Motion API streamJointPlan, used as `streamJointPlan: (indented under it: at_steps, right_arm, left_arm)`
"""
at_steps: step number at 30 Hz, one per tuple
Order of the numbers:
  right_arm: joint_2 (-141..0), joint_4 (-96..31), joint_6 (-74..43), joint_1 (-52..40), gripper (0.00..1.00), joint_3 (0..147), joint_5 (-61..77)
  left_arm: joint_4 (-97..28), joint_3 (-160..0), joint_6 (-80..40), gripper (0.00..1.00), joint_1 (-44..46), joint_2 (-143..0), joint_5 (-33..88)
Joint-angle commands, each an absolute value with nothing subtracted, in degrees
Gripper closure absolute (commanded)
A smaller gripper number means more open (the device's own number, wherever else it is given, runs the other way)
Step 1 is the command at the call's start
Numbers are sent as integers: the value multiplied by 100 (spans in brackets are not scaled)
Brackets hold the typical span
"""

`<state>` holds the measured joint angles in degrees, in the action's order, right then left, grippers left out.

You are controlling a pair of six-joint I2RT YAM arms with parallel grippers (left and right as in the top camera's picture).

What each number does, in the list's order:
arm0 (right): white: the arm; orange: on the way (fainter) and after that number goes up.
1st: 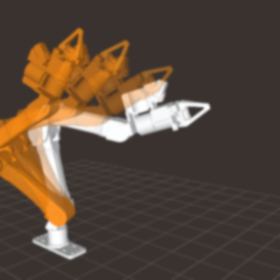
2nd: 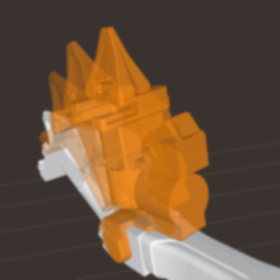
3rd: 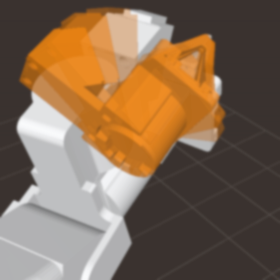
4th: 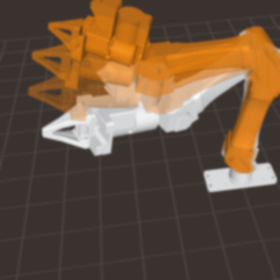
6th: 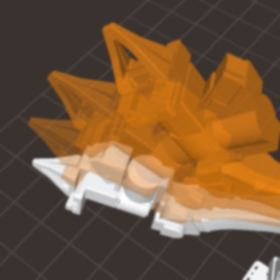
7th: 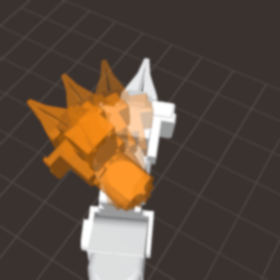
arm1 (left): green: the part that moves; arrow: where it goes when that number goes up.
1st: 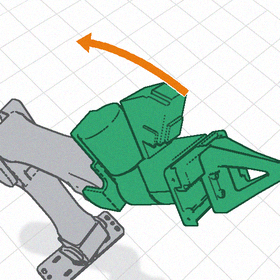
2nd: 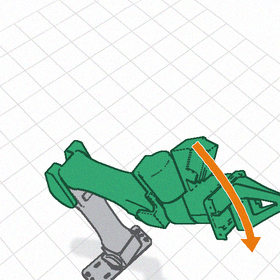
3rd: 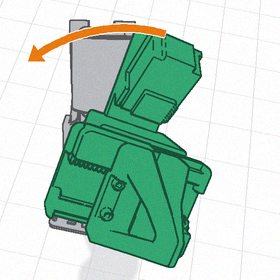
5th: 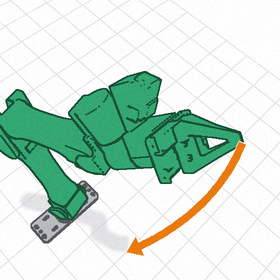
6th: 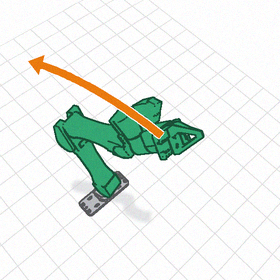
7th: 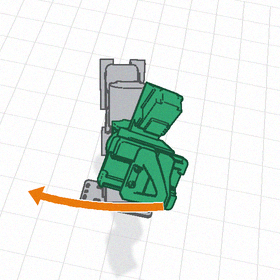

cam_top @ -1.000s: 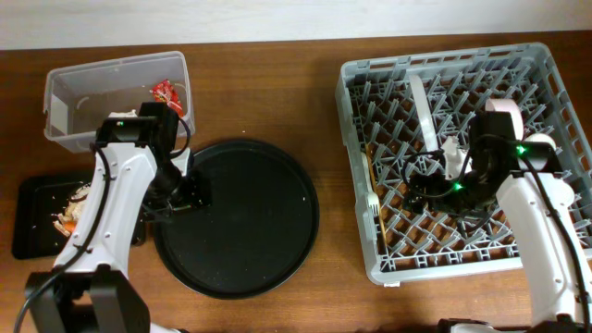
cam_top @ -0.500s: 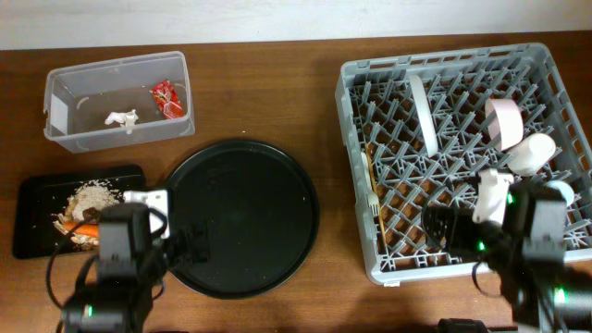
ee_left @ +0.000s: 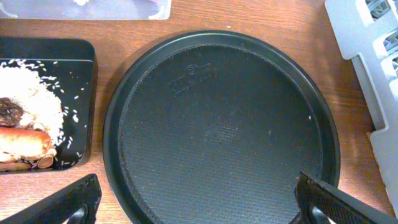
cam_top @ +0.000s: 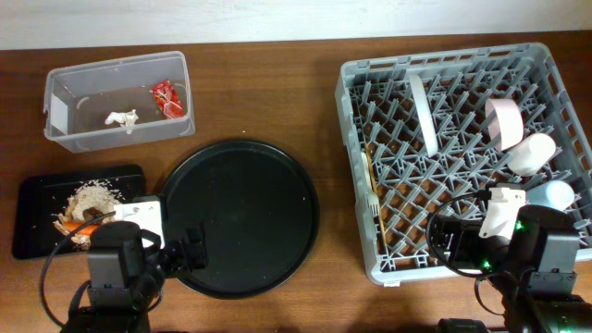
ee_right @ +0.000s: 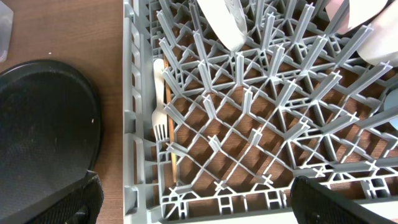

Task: Sort waste into correct bins and load items into the dishwasher rack

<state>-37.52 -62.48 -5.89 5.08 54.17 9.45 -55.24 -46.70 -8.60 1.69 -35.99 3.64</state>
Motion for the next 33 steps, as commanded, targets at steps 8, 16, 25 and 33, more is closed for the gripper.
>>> streamJointPlan:
  at_steps: [8,16,25,33]
  right_arm:
    - [-3522,-6136,-572,215,1,5330,517]
    - [-1890,-4257,-344,-226,1,3671,576]
    - [-67,-1372,-340,-523,2,1256,410]
    - [-19,672,-185,-523,1,36,40]
  left_arm:
    - [-5535,-4604,-825,1,150,-3581,381]
    - [-5533,-4604,-825,1,150,-3581,381]
    - [-5533,-4604,-825,1,150,-3581,381]
    - [-5535,-4604,-825,1,150,-3581,381]
